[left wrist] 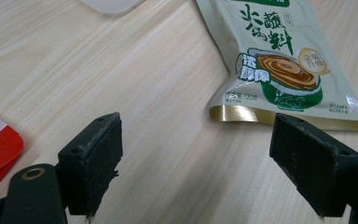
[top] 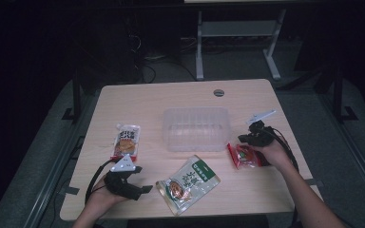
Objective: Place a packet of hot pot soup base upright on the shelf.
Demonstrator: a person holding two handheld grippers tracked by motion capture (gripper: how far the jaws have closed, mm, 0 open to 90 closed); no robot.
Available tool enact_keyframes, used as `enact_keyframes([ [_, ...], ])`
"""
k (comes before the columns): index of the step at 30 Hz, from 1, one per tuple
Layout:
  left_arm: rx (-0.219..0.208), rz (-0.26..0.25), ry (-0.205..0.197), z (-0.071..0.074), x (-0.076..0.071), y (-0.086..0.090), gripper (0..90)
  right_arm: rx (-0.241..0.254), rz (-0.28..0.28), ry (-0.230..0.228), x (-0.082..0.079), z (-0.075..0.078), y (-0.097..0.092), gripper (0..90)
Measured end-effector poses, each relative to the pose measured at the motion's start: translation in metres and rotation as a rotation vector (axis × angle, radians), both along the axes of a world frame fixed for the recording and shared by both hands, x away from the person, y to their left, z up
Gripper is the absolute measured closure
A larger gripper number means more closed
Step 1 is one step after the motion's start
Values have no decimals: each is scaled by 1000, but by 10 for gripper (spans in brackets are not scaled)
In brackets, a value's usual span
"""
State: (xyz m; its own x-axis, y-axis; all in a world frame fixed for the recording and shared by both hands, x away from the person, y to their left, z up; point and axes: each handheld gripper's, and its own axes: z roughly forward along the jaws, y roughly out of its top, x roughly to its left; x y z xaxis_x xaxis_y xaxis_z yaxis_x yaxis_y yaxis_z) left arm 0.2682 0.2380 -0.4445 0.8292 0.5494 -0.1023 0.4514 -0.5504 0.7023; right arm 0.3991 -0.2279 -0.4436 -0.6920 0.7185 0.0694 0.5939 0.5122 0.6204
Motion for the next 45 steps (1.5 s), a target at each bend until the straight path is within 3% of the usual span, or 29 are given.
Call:
enact_keyframes([
  [6, 3, -11, -3, 0, -1, -1, 165, -10, 30, 30, -6, -5, 1, 898],
  [13, -3, -14, 0, 1, -2, -3, 166, -14, 65, 52, -25, -6, 0, 898],
  [17, -4, -19, -6, 2, -3, -4, 165, -8, 86, 36, -39, -1, 2, 898],
  [22, -5, -21, -5, 2, -4, -4, 166, 1, 47, -2, -59, 10, -18, 898],
  [28, -5, -26, -10, 3, -4, -6, 165, 2, 22, 14, -69, 4, -38, 898],
  [31, -9, -27, -15, 3, -5, -7, 165, -21, 39, 25, -67, 1, -34, 898],
  [36, -2, -36, -17, 3, -5, -8, 165, 1, 78, 43, -69, 0, -27, 898],
  [45, -6, -59, -22, 5, -7, -14, 165, 9, 182, 40, -73, 0, 1, 898],
])
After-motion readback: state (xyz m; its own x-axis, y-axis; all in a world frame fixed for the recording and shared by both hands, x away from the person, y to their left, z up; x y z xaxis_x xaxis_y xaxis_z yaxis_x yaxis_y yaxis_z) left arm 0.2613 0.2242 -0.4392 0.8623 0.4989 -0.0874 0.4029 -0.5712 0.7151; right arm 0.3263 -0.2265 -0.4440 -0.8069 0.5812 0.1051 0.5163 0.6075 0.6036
